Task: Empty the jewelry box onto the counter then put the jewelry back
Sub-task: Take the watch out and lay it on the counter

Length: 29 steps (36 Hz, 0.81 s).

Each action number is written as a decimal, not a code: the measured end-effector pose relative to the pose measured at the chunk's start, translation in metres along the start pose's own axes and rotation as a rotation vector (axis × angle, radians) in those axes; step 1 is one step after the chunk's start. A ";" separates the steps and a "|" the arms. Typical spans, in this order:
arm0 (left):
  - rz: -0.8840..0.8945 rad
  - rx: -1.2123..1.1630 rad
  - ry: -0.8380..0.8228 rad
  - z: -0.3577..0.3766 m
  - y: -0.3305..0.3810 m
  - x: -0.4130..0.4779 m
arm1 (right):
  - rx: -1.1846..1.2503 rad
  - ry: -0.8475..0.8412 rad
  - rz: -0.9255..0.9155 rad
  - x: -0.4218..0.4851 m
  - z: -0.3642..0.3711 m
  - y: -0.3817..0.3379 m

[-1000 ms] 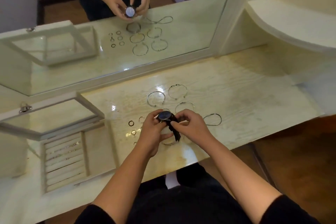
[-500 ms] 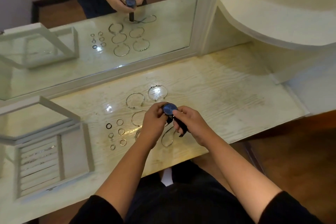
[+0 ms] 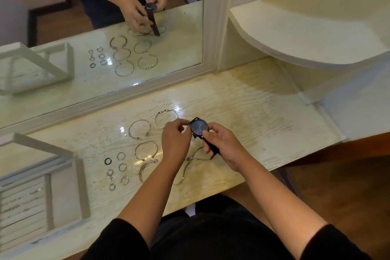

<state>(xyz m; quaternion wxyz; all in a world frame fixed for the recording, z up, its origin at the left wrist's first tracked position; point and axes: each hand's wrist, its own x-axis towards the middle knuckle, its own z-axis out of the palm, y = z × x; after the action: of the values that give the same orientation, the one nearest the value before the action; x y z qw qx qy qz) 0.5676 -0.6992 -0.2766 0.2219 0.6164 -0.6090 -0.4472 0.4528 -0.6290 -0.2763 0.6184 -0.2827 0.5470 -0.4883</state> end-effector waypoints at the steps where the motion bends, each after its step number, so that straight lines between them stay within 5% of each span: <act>1: -0.019 -0.020 -0.009 0.002 0.001 0.002 | 0.002 0.001 -0.004 0.001 -0.002 -0.001; 17: -0.265 -0.615 -0.249 0.015 0.021 0.035 | -0.012 0.042 -0.001 0.014 -0.024 -0.001; 29: -0.180 -0.479 -0.224 0.045 0.034 0.076 | -0.070 0.113 0.110 0.027 -0.045 0.004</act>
<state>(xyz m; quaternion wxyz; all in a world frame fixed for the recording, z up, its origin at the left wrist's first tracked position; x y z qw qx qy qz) 0.5016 -0.7642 -0.2929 0.2520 0.5446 -0.4494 -0.6618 0.4093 -0.6439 -0.3015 0.6022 -0.2459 0.6124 -0.4493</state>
